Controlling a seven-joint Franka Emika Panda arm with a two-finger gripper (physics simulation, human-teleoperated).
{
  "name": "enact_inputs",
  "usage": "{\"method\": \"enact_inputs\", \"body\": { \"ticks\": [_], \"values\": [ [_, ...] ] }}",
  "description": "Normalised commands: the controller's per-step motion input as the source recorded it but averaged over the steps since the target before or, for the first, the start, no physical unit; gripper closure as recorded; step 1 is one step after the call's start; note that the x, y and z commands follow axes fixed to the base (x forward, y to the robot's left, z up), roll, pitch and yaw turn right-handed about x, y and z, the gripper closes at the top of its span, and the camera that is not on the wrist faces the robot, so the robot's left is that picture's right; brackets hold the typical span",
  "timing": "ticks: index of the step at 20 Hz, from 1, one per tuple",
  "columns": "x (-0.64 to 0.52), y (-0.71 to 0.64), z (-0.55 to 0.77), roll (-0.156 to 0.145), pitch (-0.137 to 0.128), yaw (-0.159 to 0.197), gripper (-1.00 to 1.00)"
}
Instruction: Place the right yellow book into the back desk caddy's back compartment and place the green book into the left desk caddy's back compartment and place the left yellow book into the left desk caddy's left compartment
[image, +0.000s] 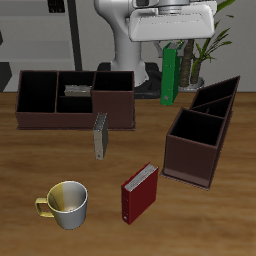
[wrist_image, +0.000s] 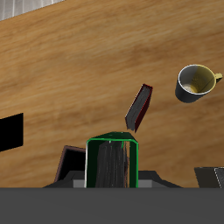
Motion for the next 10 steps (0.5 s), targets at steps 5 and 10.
{"method": "enact_inputs", "body": {
  "ticks": [5,10],
  "values": [
    [-0.68,0.16,0.17,0.029,-0.026,-0.083,1.0],
    [-0.82,0.48,0.1,0.08,-0.034,-0.024,1.0]
  ]
}}
